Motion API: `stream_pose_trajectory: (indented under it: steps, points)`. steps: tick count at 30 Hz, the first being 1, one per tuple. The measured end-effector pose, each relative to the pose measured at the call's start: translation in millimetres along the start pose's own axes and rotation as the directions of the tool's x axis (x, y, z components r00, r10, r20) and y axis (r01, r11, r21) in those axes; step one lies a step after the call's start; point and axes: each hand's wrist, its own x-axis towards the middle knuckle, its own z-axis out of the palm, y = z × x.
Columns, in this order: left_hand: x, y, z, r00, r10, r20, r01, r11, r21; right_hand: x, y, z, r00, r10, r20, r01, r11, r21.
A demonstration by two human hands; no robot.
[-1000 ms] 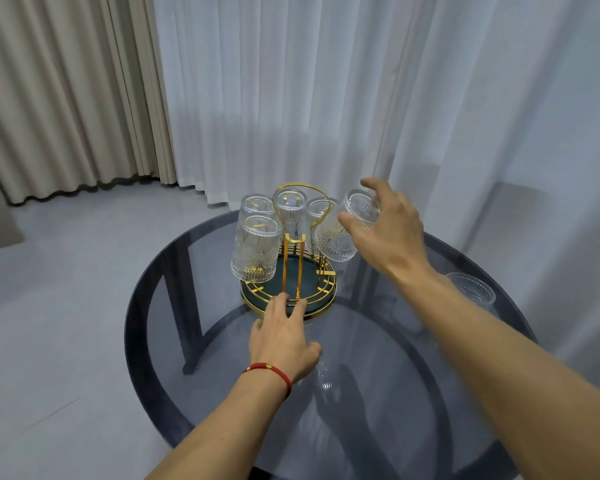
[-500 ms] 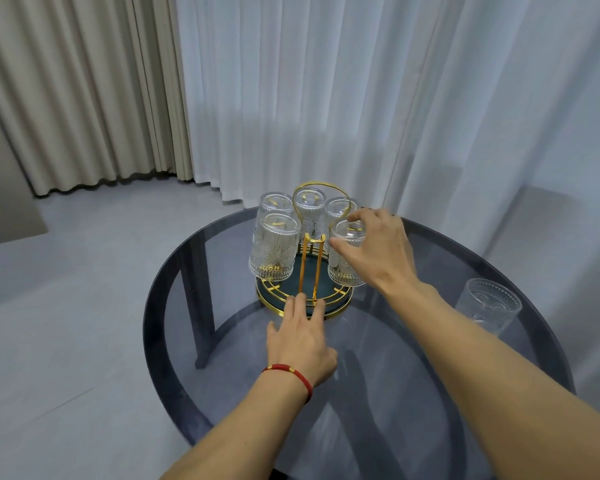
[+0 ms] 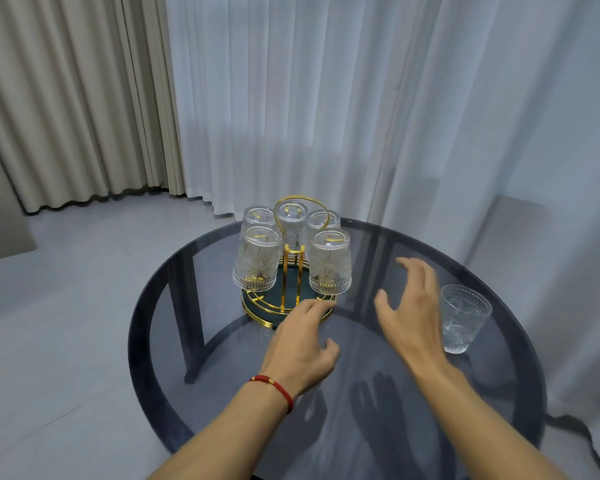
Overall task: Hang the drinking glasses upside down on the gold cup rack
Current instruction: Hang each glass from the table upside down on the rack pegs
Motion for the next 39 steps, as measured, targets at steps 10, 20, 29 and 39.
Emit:
stream_pose_trajectory:
  steps: [10, 20, 29, 39]
  points:
    - [-8.2, 10.5, 4.1, 0.991, 0.126, -0.035, -0.129, 0.983, -0.129, -19.3, 68.3, -25.6, 0.864, 0.501, -0.038, -0.503, 0.860, -0.084]
    - [-6.4, 14.5, 7.1, 0.996, 0.044, -0.078, -0.058, 0.982, -0.181, -17.7, 78.8, -37.4, 0.867, 0.499, -0.015, -0.496, 0.864, 0.086]
    - [-8.5, 33.3, -10.2, 0.940, -0.255, 0.226, 0.334, 0.563, -0.756, -36.8, 6.4, -47.3, 0.849, -0.271, 0.454, 0.169, 0.953, 0.252]
    - [-11.1, 19.5, -37.6, 0.934, -0.341, 0.109, 0.206, 0.262, -0.943, -26.5, -59.4, -42.5, 0.879, -0.063, 0.472, -0.186, 0.867, 0.462]
